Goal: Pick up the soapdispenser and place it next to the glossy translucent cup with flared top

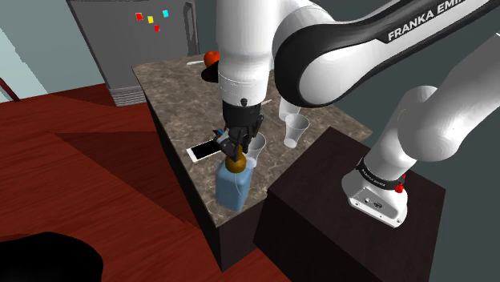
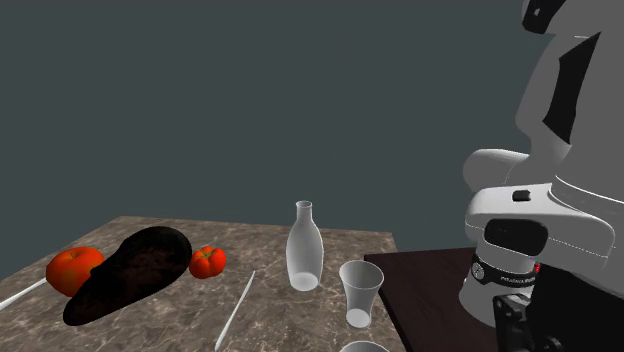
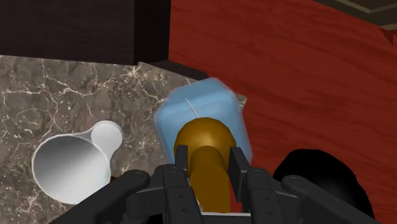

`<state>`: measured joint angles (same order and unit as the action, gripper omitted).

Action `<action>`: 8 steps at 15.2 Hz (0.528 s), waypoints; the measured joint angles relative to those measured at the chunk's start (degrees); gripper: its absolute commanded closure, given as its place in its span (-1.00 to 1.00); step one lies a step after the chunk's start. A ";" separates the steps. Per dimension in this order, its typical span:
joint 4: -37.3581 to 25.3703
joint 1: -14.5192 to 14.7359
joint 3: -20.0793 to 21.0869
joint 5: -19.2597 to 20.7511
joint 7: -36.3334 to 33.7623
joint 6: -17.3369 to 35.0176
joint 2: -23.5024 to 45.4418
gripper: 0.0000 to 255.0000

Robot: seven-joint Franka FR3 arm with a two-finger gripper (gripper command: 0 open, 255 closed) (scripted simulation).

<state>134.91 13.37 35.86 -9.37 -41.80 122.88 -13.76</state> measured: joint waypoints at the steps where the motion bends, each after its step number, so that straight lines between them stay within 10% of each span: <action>1: 0.39 -0.09 0.12 0.20 -0.09 0.80 0.46 1.00; 8: 2.41 -0.36 0.99 1.27 -1.05 4.97 2.78 1.00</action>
<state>137.32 13.01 36.84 -8.11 -42.85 127.85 -10.98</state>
